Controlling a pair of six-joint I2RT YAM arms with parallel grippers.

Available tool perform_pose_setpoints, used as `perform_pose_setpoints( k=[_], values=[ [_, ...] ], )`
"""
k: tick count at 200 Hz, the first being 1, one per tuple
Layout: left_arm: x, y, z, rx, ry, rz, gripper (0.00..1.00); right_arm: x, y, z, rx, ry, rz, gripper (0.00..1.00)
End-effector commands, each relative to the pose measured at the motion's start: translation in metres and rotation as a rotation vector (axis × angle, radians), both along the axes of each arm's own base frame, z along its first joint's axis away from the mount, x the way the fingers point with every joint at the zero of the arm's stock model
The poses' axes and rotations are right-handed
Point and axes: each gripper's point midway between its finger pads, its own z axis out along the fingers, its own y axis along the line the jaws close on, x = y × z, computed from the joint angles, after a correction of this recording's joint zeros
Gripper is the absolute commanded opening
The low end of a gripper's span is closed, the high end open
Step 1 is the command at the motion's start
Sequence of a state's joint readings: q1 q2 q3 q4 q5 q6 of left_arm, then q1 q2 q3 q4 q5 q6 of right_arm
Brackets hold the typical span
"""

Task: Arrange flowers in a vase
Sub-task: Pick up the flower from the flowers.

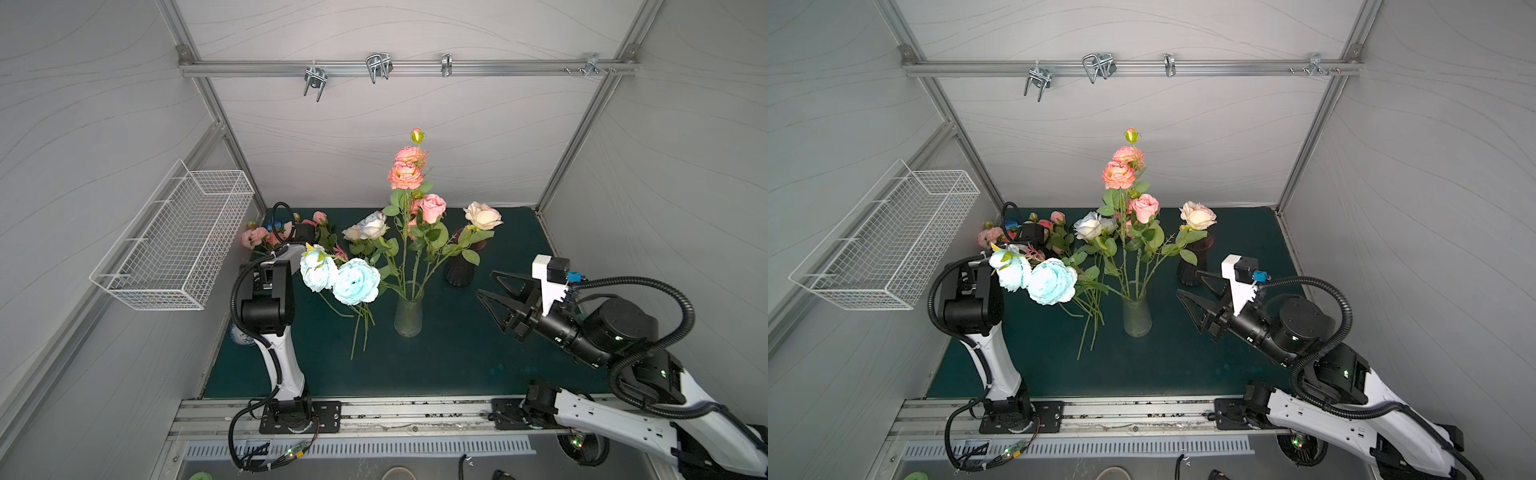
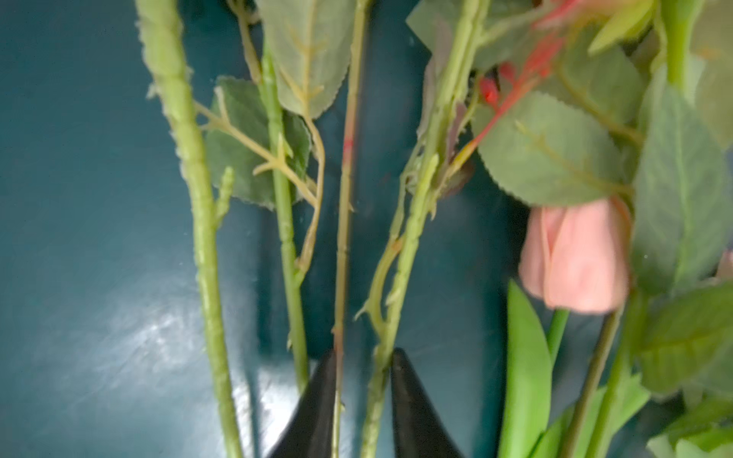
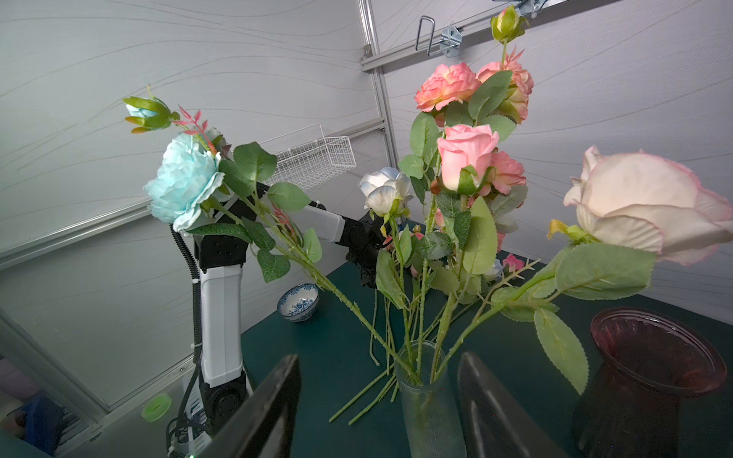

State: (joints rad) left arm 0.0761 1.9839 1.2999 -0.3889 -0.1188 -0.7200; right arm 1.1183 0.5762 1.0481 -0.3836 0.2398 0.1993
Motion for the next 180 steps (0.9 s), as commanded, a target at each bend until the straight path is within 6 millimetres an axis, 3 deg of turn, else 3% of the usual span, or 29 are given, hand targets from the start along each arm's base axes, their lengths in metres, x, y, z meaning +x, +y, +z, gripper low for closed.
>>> perform_pose_setpoints(
  k=[1,19,36,78,110,155,180],
  values=[
    [0.008,0.008,0.007,0.039,-0.008,0.004,0.12,0.001,-0.004,0.013,0.007,-0.030,-0.017,0.65],
    [0.014,0.008,0.023,0.039,-0.059,0.000,0.00,0.001,-0.003,0.012,0.000,-0.027,-0.015,0.65],
    [0.019,0.008,0.046,0.047,-0.115,0.003,0.00,0.002,-0.001,0.012,-0.002,-0.025,-0.014,0.65],
    [0.017,0.012,0.131,0.084,-0.338,0.025,0.00,0.002,0.002,0.011,0.000,-0.022,-0.009,0.65],
    [-0.002,0.012,0.186,0.172,-0.472,0.044,0.00,0.002,0.003,0.009,0.003,-0.018,-0.004,0.65],
    [-0.030,-0.002,0.266,0.319,-0.662,0.006,0.00,-0.001,0.001,0.012,0.014,-0.017,0.003,0.65],
    [-0.062,-0.006,0.314,0.353,-0.743,0.015,0.00,-0.002,-0.002,0.014,0.021,-0.020,0.001,0.65]
  ],
)
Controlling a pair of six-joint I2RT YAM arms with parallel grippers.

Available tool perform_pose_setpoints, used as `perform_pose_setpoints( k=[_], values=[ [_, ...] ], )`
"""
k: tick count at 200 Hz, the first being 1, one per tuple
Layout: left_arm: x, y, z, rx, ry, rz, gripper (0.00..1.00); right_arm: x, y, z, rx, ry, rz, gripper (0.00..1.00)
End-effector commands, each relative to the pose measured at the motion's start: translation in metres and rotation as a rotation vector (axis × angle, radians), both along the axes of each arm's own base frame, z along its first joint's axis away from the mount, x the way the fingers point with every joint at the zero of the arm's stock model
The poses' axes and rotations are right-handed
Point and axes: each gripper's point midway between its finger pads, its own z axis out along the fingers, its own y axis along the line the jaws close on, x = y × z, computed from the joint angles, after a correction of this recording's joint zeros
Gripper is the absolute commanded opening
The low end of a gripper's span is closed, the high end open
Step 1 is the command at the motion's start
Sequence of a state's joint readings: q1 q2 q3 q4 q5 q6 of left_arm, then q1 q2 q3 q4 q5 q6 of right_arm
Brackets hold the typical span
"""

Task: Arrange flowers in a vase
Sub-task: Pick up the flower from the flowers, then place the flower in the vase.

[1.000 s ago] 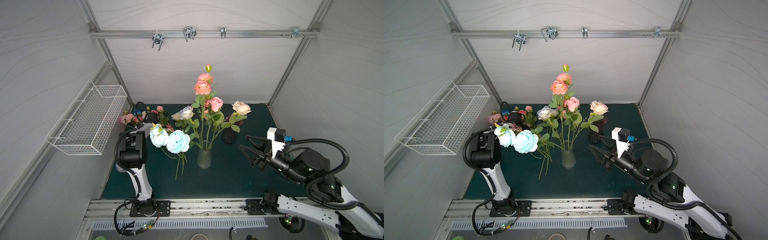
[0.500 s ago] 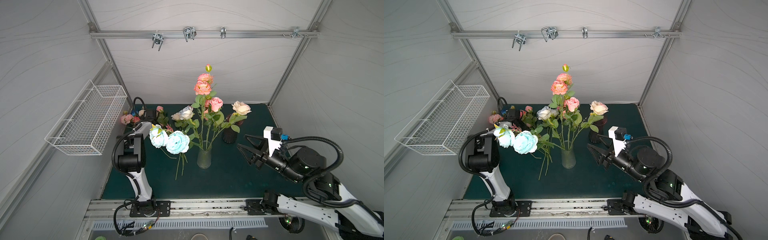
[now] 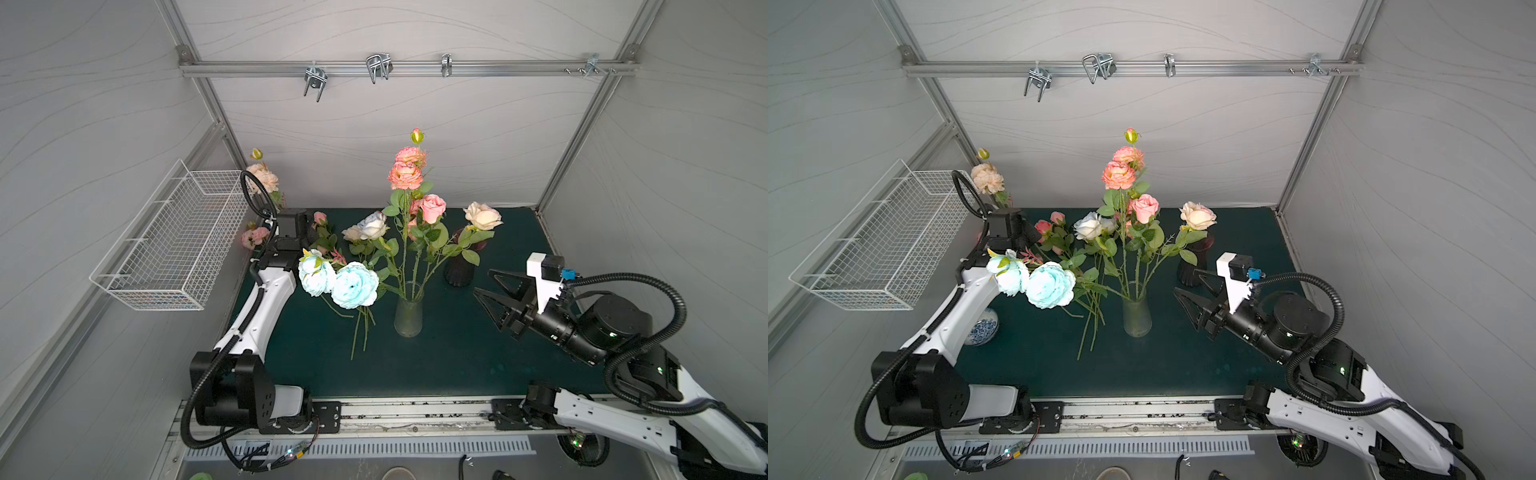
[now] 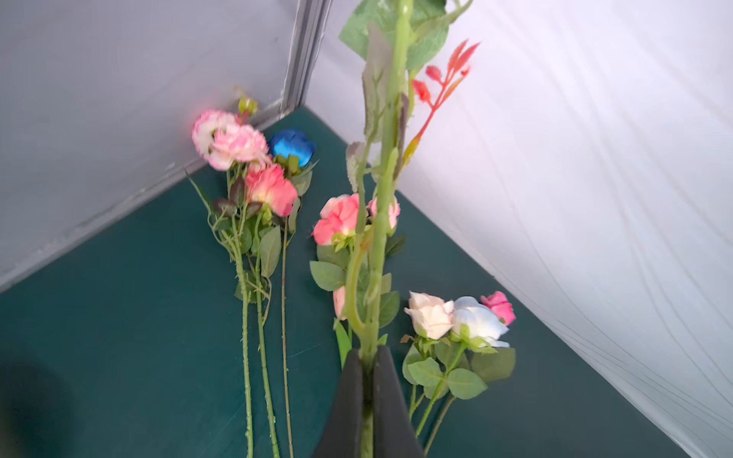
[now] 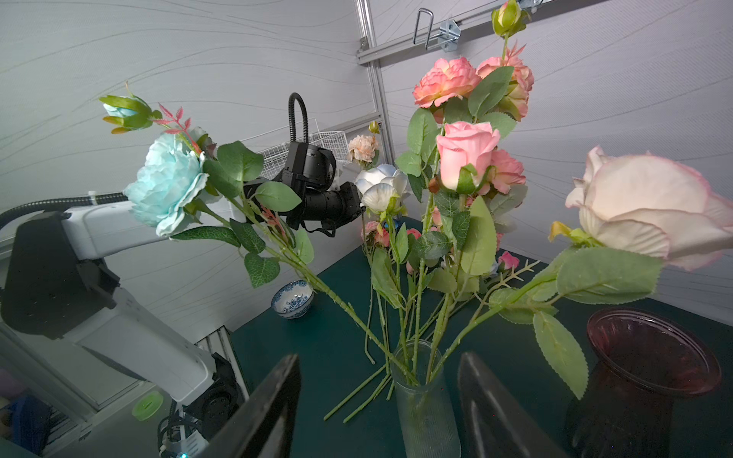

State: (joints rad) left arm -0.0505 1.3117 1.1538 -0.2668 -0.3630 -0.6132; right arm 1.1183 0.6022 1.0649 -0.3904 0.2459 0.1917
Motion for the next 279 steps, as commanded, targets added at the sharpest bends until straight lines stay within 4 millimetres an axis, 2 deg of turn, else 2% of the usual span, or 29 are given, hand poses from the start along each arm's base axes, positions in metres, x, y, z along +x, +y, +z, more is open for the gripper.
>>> perform_pose_setpoints(
  k=[1,34,75,114,131,166,193,224,244,279],
  values=[
    [-0.026,0.008,0.064,0.072,-0.139,0.054,0.00,-0.005,-0.006,0.014,0.040,-0.021,0.008,0.65],
    [-0.072,-0.006,0.109,0.127,-0.222,0.011,0.00,-0.006,-0.009,0.019,0.050,-0.031,0.006,0.65],
    [-0.109,-0.029,0.172,0.185,-0.372,-0.150,0.00,-0.010,-0.005,0.037,0.033,-0.071,0.040,0.67],
    [-0.147,-0.049,0.257,0.247,-0.592,-0.309,0.00,-0.019,0.015,0.060,0.006,-0.105,0.135,0.73],
    [-0.160,-0.068,0.295,0.288,-0.696,-0.427,0.00,-0.019,0.026,0.072,-0.010,-0.130,0.163,0.75],
    [-0.182,-0.114,0.343,0.313,-0.839,-0.699,0.00,-0.022,0.064,0.102,-0.034,-0.198,0.273,0.79],
    [-0.195,-0.142,0.356,0.334,-0.886,-0.880,0.00,-0.023,0.101,0.131,-0.038,-0.265,0.365,0.79],
    [-0.203,-0.166,0.346,0.361,-0.876,-1.051,0.00,-0.016,0.136,0.163,0.032,-0.328,0.435,0.81],
    [-0.202,-0.170,0.340,0.384,-0.869,-1.074,0.00,-0.010,0.155,0.180,0.103,-0.354,0.489,0.81],
    [-0.198,-0.172,0.338,0.406,-0.863,-1.083,0.00,0.013,0.180,0.212,0.230,-0.422,0.488,0.82]
  ],
)
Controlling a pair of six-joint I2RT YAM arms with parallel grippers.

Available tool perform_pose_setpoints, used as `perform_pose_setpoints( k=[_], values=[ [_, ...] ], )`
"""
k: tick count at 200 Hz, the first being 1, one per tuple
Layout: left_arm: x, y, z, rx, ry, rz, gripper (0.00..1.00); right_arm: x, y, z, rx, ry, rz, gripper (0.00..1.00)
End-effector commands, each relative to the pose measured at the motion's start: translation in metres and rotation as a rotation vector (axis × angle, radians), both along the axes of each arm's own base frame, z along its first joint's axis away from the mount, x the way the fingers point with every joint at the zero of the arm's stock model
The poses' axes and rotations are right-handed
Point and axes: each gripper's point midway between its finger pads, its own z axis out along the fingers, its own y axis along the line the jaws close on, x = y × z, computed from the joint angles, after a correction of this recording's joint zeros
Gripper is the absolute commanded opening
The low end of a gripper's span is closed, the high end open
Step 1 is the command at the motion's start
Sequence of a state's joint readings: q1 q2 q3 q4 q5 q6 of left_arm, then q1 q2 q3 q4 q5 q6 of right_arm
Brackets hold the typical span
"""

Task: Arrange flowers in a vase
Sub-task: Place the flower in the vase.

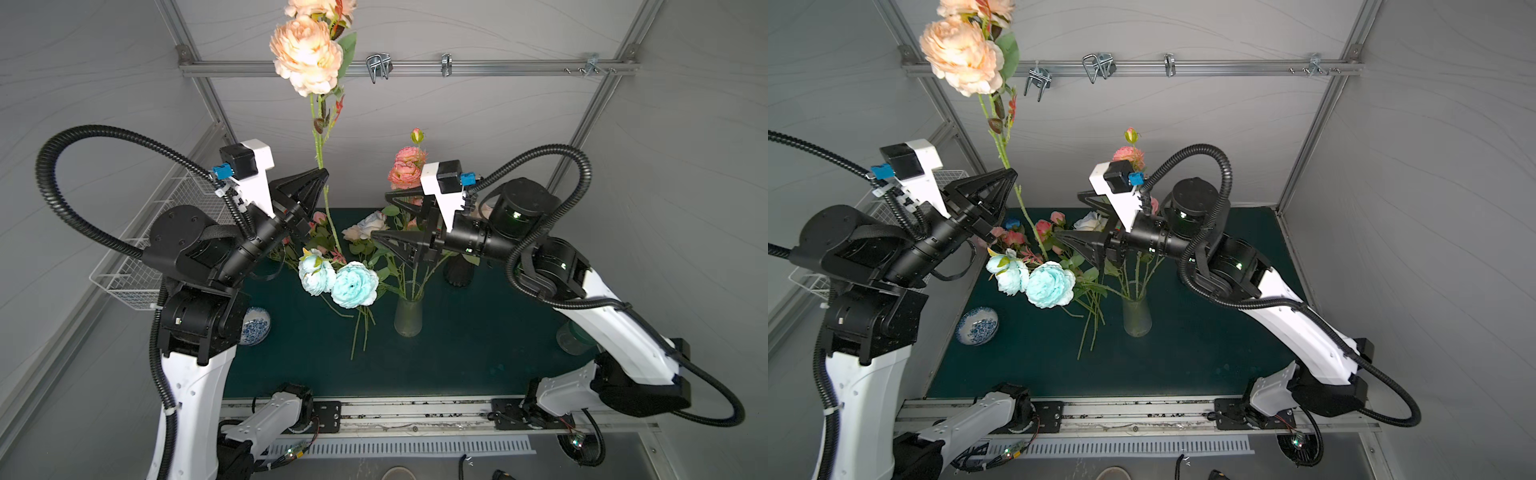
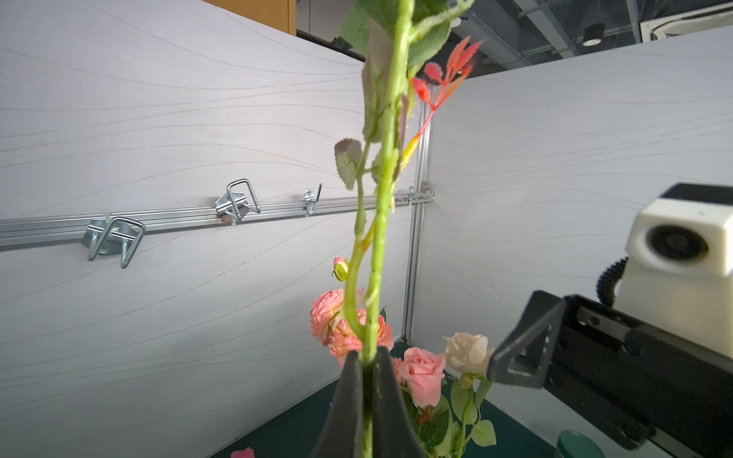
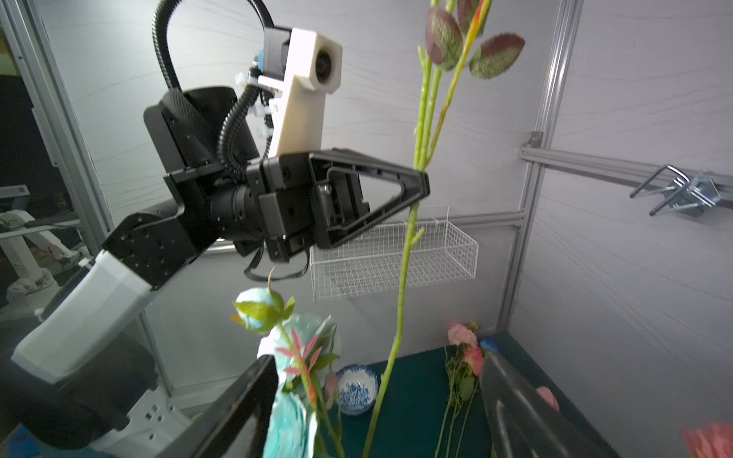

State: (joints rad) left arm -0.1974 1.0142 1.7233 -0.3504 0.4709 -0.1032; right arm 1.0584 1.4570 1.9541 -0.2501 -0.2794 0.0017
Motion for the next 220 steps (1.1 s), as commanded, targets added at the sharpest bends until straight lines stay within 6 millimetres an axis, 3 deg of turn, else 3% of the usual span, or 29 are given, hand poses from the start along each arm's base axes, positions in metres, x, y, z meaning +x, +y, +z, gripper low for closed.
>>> perform_pose_setpoints(
  k=[1,56,113,130,166,178,203,220],
  values=[
    [-0.013,-0.007,0.009,0.045,-0.077,-0.042,0.00,-0.004,-0.003,0.052,0.188,-0.092,0.064,0.82],
    [-0.002,-0.012,0.000,0.080,-0.063,-0.030,0.00,0.028,0.023,0.083,0.306,-0.057,0.113,0.83],
    [0.006,-0.025,-0.010,0.111,-0.036,-0.076,0.00,0.033,0.046,0.082,0.281,-0.029,0.188,0.71],
    [0.010,-0.027,-0.013,0.117,-0.026,-0.080,0.00,0.035,0.049,0.078,0.268,-0.025,0.193,0.60],
    [0.014,-0.028,-0.015,0.115,-0.016,-0.076,0.00,0.040,0.053,0.073,0.259,-0.021,0.184,0.01],
    [0.018,-0.025,-0.015,0.100,-0.006,-0.053,0.00,0.043,0.052,0.074,0.266,-0.024,0.178,0.00],
    [0.022,-0.016,-0.012,0.064,-0.002,0.001,0.68,0.043,0.046,0.084,0.318,-0.048,0.167,0.00],
    [0.024,-0.007,-0.009,0.037,-0.001,0.054,0.84,0.041,0.038,0.094,0.366,-0.079,0.145,0.00]
  ],
)
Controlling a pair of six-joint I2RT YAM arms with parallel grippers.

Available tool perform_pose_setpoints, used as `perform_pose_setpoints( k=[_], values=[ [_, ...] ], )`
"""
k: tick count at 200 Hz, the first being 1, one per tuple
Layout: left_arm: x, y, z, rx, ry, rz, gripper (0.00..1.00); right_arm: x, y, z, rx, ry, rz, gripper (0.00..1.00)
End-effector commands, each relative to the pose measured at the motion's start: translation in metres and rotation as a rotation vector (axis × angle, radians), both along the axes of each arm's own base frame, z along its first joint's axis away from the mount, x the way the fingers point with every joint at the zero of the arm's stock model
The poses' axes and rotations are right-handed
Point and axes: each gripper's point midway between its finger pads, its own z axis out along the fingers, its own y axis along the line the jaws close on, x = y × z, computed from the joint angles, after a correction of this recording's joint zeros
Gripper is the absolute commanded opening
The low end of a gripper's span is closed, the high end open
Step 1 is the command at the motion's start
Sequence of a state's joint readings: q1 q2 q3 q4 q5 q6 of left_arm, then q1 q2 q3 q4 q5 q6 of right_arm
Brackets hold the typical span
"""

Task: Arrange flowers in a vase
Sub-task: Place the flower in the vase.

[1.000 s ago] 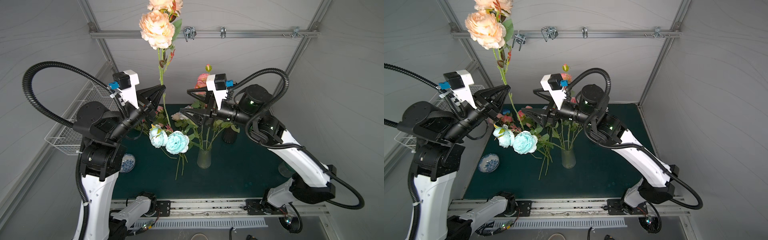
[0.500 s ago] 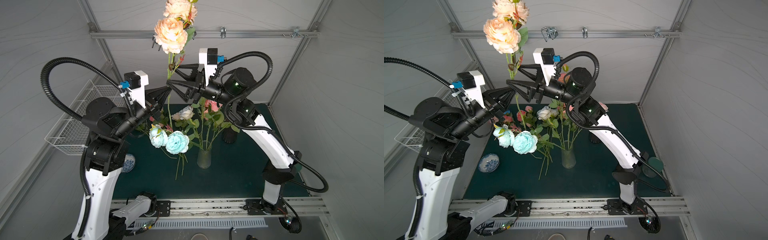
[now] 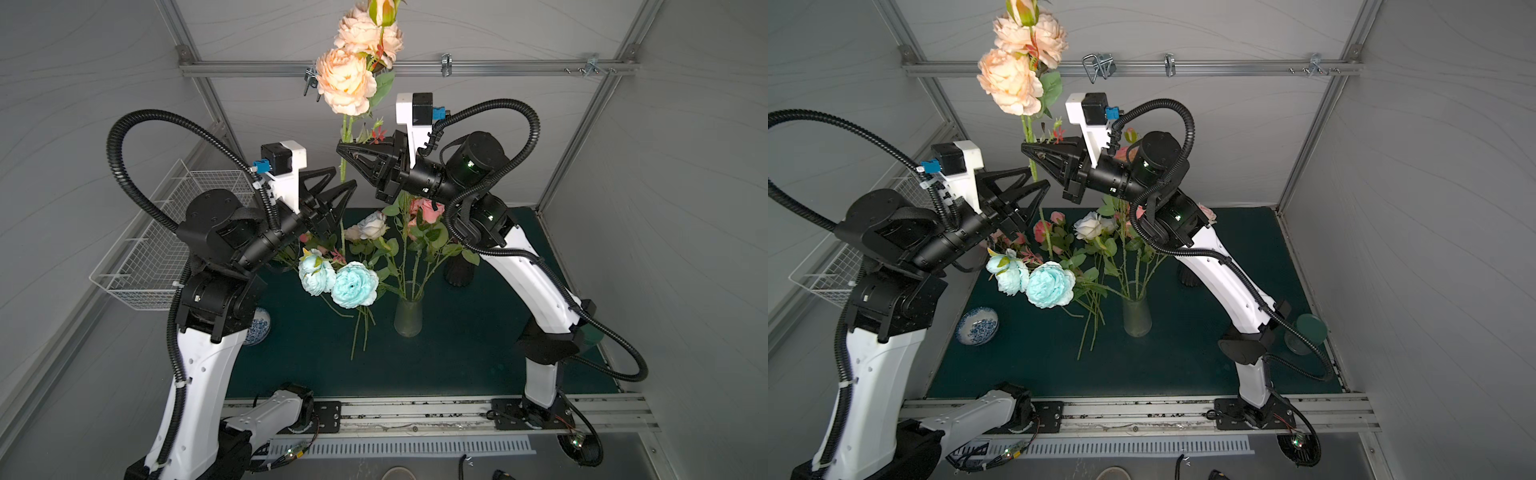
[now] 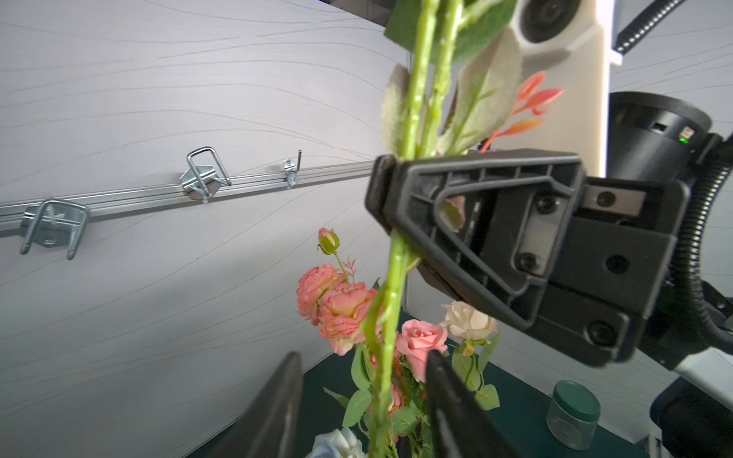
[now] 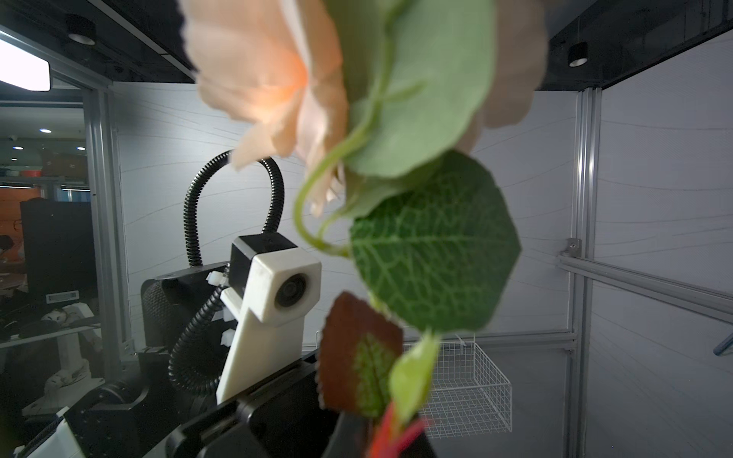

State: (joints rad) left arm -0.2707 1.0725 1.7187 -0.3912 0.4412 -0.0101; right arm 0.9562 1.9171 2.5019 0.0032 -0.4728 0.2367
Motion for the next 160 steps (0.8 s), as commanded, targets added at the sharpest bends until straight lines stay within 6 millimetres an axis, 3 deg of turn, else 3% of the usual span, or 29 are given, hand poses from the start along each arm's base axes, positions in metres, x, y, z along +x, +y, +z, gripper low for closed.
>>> perform_pose_setpoints(
  k=[1,7,28,80,119,160],
  values=[
    [0.000,0.014,0.015,-0.052,-0.048,0.081,0.86,-0.010,-0.015,0.024,0.103,-0.062,-0.015,0.00],
    [0.001,0.017,0.016,-0.065,-0.048,0.100,0.92,-0.011,-0.020,0.029,0.125,-0.074,-0.031,0.00],
    [-0.002,0.032,0.022,-0.136,-0.074,0.170,0.98,-0.010,-0.038,0.047,0.209,-0.107,-0.099,0.00],
    [-0.018,0.063,0.039,-0.276,-0.141,0.289,0.99,-0.022,-0.093,0.091,0.328,-0.171,-0.170,0.00],
    [-0.035,0.082,0.047,-0.343,-0.180,0.349,0.99,-0.027,-0.138,0.103,0.346,-0.152,-0.193,0.00],
    [-0.035,0.094,0.038,-0.362,-0.162,0.411,0.97,-0.059,-0.173,0.105,0.330,-0.204,-0.212,0.00]
  ],
)
